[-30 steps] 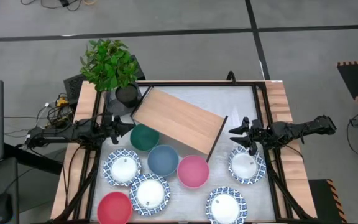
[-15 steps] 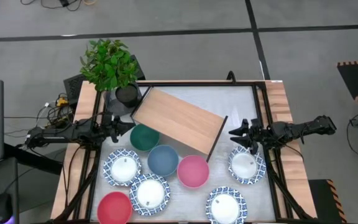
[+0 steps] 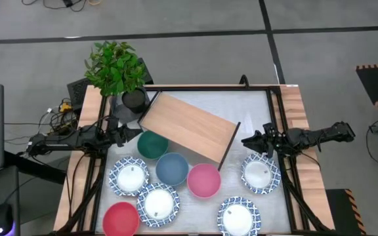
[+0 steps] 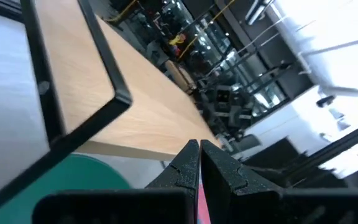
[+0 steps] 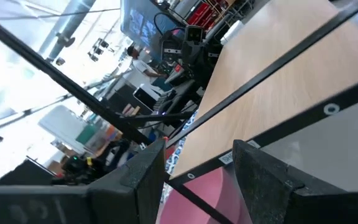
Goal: Place and stack bowls onto a shelf
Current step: Put the green bowl on the shelf
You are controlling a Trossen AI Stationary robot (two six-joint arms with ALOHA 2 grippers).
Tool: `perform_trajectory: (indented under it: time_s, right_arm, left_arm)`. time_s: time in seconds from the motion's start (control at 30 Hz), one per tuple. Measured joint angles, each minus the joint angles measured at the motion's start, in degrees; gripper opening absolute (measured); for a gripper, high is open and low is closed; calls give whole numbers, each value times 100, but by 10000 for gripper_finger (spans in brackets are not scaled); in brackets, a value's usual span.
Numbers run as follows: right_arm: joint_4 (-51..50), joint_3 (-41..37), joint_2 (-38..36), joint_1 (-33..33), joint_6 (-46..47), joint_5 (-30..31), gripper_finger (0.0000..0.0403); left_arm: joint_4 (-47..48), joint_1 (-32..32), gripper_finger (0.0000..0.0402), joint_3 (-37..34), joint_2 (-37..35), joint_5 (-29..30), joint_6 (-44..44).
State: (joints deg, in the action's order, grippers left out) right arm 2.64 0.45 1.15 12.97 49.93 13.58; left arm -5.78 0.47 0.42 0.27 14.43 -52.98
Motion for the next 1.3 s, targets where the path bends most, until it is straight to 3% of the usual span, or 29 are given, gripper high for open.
perform_trajectory:
  time_s: [0.2,0.47,0.77,0.9,1.0,1.07,1.17,1.3]
  right_arm:
    - [43,0,0,0,89,2,212]
    - [480,1,-2,0,305,16,212]
    - [1558,3,-2,0,1090,44,212]
    - [2226,178,4,0,602,46,212]
    - [2632,505,-4,0,-36,139,212]
    - [2596,782,2,0,-523,157,212]
    - [2295,1249,2,2,-1202,157,212]
    - [1058,1890,8,0,-1661,258,212]
  left_arm:
    - [-707,-7,22,88,-2,-365,-44]
    - [-2585,-9,93,337,0,-206,950]
    - [-2721,-9,112,1017,310,-562,464]
    - [-2573,-7,112,1507,773,-749,170]
    - [-1953,-9,112,2084,1239,-1191,10]
    - [-1007,-9,112,2573,1602,-1516,-221]
    - [913,-9,112,3447,2197,-2066,-515]
    - [4115,-9,112,4528,2990,-2467,-536]
